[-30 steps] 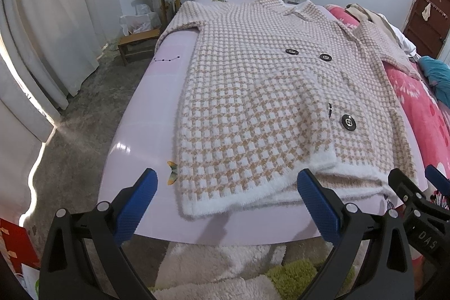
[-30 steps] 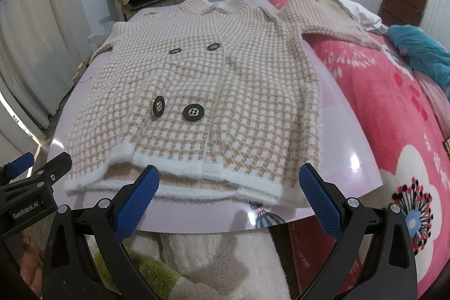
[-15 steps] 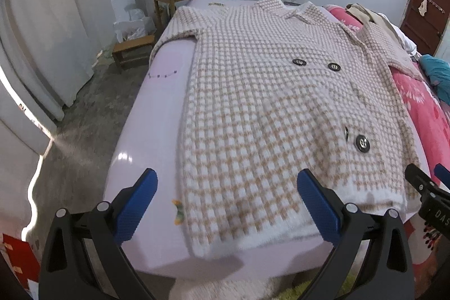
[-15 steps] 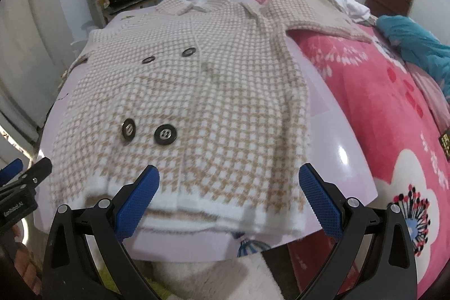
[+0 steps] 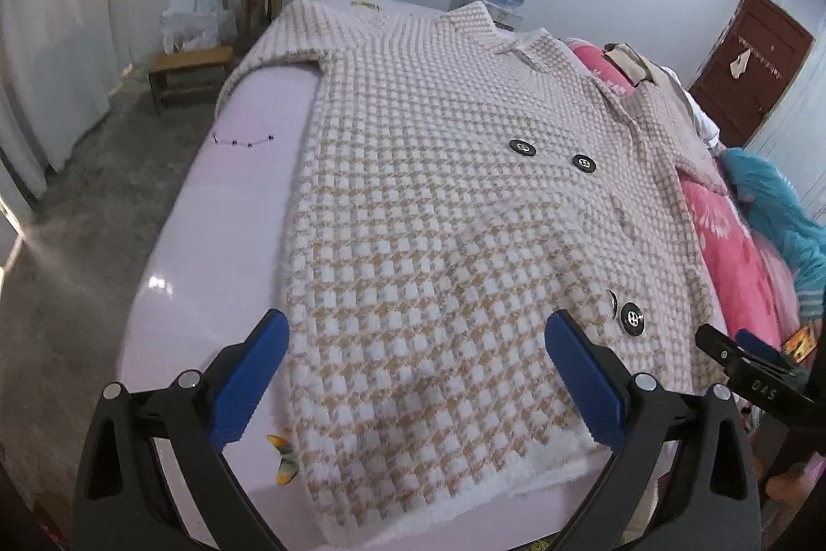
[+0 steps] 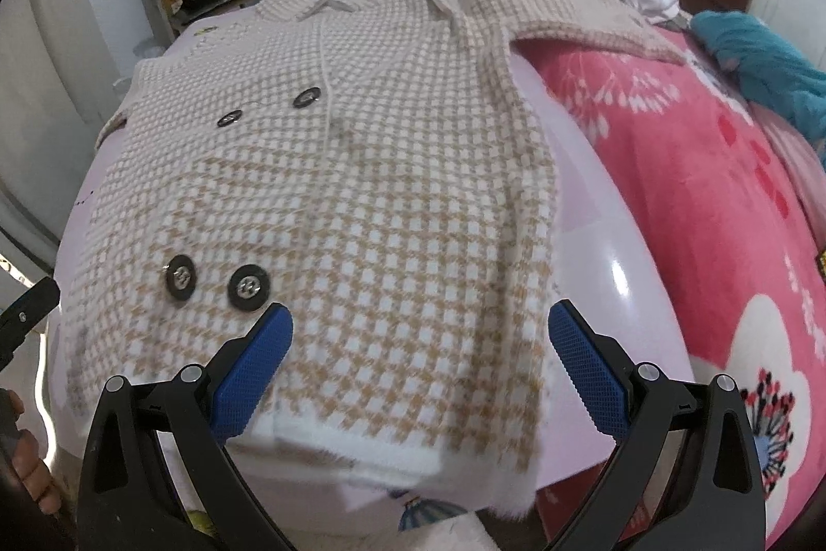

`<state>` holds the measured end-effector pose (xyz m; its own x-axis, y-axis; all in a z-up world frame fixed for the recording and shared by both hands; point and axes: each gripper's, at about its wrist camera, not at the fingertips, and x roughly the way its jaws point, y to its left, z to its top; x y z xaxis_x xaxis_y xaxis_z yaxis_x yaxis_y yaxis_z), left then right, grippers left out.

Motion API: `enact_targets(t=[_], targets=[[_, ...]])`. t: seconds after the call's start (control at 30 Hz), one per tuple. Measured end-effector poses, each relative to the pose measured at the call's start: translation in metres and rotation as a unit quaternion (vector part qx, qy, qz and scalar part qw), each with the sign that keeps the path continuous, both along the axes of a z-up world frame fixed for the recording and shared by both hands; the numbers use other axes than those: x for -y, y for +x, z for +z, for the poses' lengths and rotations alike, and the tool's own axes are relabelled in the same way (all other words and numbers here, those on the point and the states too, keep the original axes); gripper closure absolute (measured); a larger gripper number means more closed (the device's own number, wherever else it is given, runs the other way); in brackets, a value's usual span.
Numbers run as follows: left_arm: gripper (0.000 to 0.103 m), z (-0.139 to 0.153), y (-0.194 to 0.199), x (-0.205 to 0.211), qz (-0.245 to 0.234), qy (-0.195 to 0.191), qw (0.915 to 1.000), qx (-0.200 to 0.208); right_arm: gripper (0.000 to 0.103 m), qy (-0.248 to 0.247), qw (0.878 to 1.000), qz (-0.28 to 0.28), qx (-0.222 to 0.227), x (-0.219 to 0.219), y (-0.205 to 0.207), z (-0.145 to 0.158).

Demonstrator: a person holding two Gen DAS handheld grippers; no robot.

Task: Fold large clothes
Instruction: 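Lower both tools onto the cardigan hem and pinch it closed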

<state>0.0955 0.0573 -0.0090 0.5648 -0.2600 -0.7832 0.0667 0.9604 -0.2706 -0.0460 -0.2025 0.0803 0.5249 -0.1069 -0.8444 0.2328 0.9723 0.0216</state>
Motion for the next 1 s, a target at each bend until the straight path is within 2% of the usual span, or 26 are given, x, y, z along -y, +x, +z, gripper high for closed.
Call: enact_targets(t=[0.1,0.27,0.37,0.43,0.5,0.6,0.67,0.73,0.8,0.87,0.93,0.97,1.0], targets=[[0.005,-0.004,0.002,-0.007,0.009,-0.007,0.9999,-0.001,0.008,0.034,0.999,-0.004,-0.001,0.024,0.002,-0.007],[0.005,-0.017,0.002,-0.011,0.012,0.056,0.9983,-0.007,0.008,0.103,0.995,-0.009,-0.016,0.058,-0.001,-0.024],[0.012,-0.026,0.0,-0.013,0.004,0.071,0.9973,-0.015,0.009,0.137,0.99,-0.007,-0.023,0.066,-0.003,-0.032],[0.024,-0.032,0.0,-0.016,0.005,0.063,0.9977,-0.025,0.018,0.165,0.986,-0.004,-0.027,0.069,-0.005,-0.039],[0.034,-0.038,0.001,-0.019,0.009,0.055,0.9977,-0.038,0.024,0.171,0.985,-0.004,-0.023,0.069,-0.007,-0.039],[0.044,-0.038,0.002,-0.02,0.01,0.053,0.9981,-0.031,0.041,0.187,0.982,0.007,-0.017,0.066,-0.002,-0.04],[0.048,-0.038,0.005,-0.02,0.011,0.054,0.9981,-0.03,0.045,0.194,0.981,0.006,-0.013,0.067,0.002,-0.042],[0.055,-0.038,0.009,-0.022,0.013,0.054,0.998,-0.031,0.058,0.194,0.981,0.005,-0.02,0.067,0.002,-0.042],[0.062,-0.037,0.009,-0.023,0.016,0.055,0.9979,-0.031,0.067,0.199,0.98,0.005,-0.028,0.068,-0.002,-0.044],[0.068,-0.038,0.009,-0.021,0.017,0.068,0.9972,-0.027,0.073,0.189,0.981,0.007,-0.03,0.068,-0.008,-0.044],[0.079,-0.038,0.011,-0.016,0.016,0.085,0.9961,-0.02,0.087,0.164,0.986,0.007,-0.03,0.066,-0.011,-0.043],[0.082,-0.038,0.013,-0.014,0.016,0.09,0.9957,-0.019,0.091,0.153,0.988,0.01,-0.027,0.065,-0.011,-0.043],[0.091,-0.037,0.014,-0.012,0.014,0.091,0.9956,-0.018,0.094,0.144,0.989,0.01,-0.024,0.065,-0.011,-0.043]])
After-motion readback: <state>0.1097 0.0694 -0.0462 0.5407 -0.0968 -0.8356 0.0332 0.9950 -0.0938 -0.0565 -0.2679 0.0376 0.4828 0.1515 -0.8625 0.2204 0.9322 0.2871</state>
